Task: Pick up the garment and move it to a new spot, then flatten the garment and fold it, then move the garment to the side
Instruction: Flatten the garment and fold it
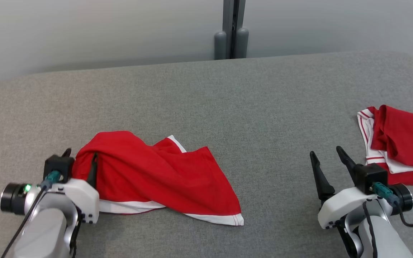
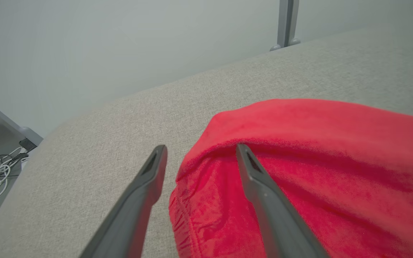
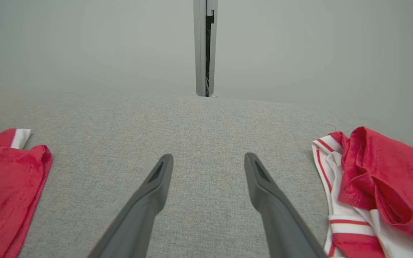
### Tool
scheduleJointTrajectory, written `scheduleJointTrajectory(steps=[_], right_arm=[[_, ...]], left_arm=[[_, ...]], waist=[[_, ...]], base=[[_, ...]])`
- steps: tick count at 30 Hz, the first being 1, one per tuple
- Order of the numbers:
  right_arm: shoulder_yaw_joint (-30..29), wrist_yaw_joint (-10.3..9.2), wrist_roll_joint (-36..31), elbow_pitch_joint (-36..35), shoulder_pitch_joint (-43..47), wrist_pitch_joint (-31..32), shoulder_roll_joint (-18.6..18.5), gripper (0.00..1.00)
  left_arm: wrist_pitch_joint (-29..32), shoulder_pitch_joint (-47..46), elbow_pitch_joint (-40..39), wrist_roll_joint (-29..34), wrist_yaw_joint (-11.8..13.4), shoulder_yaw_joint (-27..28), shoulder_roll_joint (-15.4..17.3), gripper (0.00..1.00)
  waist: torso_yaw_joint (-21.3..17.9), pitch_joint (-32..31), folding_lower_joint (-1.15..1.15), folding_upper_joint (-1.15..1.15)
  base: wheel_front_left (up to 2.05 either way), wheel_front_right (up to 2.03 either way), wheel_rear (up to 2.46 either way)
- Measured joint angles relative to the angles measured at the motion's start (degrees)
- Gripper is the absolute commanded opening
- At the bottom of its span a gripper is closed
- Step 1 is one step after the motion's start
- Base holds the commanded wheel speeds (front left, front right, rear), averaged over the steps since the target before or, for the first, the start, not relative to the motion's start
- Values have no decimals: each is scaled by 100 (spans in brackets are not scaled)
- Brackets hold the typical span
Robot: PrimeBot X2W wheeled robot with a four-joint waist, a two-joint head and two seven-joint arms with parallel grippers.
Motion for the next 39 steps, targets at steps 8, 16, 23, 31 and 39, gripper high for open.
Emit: scheduleJointTrajectory(steps=[8, 16, 23, 31, 39], right_arm=[[145, 0, 478, -846, 583, -1, 2, 100], [360, 0, 770, -1299, 1218, 0, 1, 100], [579, 0, 746, -1299, 1531, 0, 3, 100], [275, -1, 728, -1196, 1801, 0, 3, 100], [167, 0, 665, -1189, 1944, 0, 3, 100]], left_arm=[[-92, 1150, -1303, -44, 587, 659, -151, 100], [-92, 2531, -2669, 272, 794, 1246, -413, 100], [-91, 3255, -3257, 570, 708, 1694, -610, 100], [-91, 3694, -3404, 788, 515, 2201, -831, 100], [-91, 3841, -3451, 969, 309, 2509, -972, 100]], waist=[[23, -359, 0, 0], [77, -704, 0, 0], [95, -900, 0, 0], [108, -1092, 0, 0], [99, -1142, 0, 0]], base=[[0, 0, 0], [0, 0, 0], [0, 0, 0], [0, 0, 0], [0, 0, 0]])
